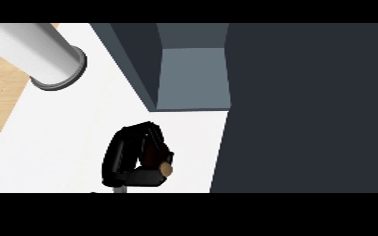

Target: Pick up the wine, place it into the cabinet and close the cabinet

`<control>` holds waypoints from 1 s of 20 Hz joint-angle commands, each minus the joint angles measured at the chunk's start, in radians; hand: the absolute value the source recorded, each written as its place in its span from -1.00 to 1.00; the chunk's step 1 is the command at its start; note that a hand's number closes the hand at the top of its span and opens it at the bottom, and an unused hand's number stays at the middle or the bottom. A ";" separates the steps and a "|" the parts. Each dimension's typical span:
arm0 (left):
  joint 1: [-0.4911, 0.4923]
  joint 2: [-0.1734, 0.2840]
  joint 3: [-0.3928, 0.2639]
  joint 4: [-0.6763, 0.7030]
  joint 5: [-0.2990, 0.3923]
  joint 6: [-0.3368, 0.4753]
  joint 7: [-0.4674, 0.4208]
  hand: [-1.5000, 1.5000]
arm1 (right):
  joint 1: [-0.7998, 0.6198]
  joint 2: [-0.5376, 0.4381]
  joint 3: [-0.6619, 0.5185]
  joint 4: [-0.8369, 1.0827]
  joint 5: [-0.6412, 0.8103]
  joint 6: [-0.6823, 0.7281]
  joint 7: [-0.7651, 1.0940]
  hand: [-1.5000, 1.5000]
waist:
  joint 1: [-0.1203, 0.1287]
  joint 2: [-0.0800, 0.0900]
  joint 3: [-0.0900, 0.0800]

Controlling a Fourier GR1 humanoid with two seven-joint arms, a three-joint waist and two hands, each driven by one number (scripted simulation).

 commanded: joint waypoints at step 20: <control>-0.482 -0.006 0.006 0.405 0.016 0.217 0.066 1.00 | 0.084 -0.064 -0.113 -0.209 -0.113 0.048 0.040 -1.00 | -0.010 0.008 -0.001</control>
